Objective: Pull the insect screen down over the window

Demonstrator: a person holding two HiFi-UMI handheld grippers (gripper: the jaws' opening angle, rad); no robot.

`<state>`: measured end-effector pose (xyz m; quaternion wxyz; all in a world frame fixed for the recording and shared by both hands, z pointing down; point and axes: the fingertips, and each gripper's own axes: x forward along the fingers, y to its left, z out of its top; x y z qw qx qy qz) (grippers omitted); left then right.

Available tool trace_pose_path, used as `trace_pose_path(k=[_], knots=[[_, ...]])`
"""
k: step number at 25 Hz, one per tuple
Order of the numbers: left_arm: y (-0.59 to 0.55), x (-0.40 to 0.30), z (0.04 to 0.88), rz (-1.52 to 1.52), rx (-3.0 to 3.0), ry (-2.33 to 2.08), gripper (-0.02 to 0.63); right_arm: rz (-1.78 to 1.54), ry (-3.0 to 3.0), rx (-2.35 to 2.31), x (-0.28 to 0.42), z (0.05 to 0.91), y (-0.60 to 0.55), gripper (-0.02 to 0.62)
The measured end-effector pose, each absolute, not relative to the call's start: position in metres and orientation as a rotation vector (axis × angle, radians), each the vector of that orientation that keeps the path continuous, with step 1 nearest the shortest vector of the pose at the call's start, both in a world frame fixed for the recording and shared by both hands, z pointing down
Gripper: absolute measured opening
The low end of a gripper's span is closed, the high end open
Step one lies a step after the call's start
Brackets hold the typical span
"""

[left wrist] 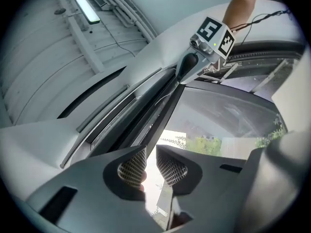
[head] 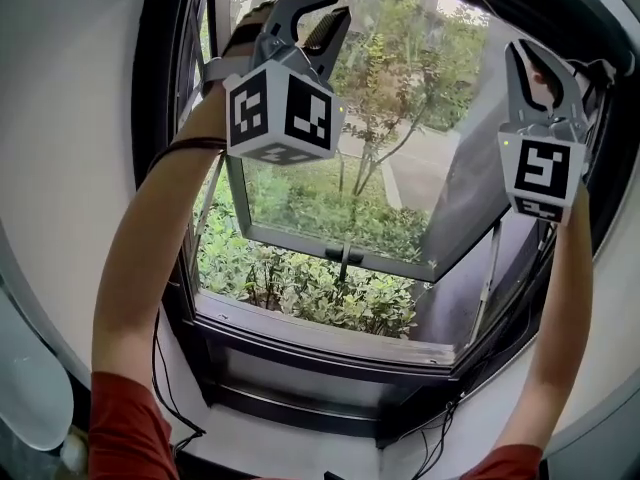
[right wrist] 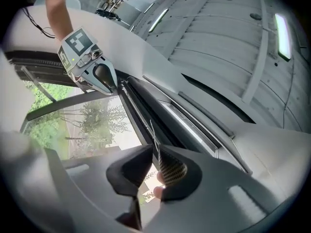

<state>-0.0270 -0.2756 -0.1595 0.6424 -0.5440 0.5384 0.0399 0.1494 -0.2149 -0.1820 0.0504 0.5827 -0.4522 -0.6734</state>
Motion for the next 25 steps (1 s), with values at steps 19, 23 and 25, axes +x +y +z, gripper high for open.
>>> trace_pose_path(k=[19, 23, 25], knots=[[-0.281, -0.012, -0.234, -0.165, -1.046, 1.225, 0.172, -1.849, -1.01, 1.713, 0.178, -0.238, -0.241, 0.132], [-0.285, -0.005, -0.243, -0.245, -1.019, 1.226, 0.176, -1.821, -0.947, 1.699, 0.181, -0.24, -0.247, 0.143], [-0.29, -0.002, -0.243, -0.299, -1.006, 1.229, 0.176, -1.819, -0.925, 1.691, 0.178, -0.242, -0.246, 0.144]])
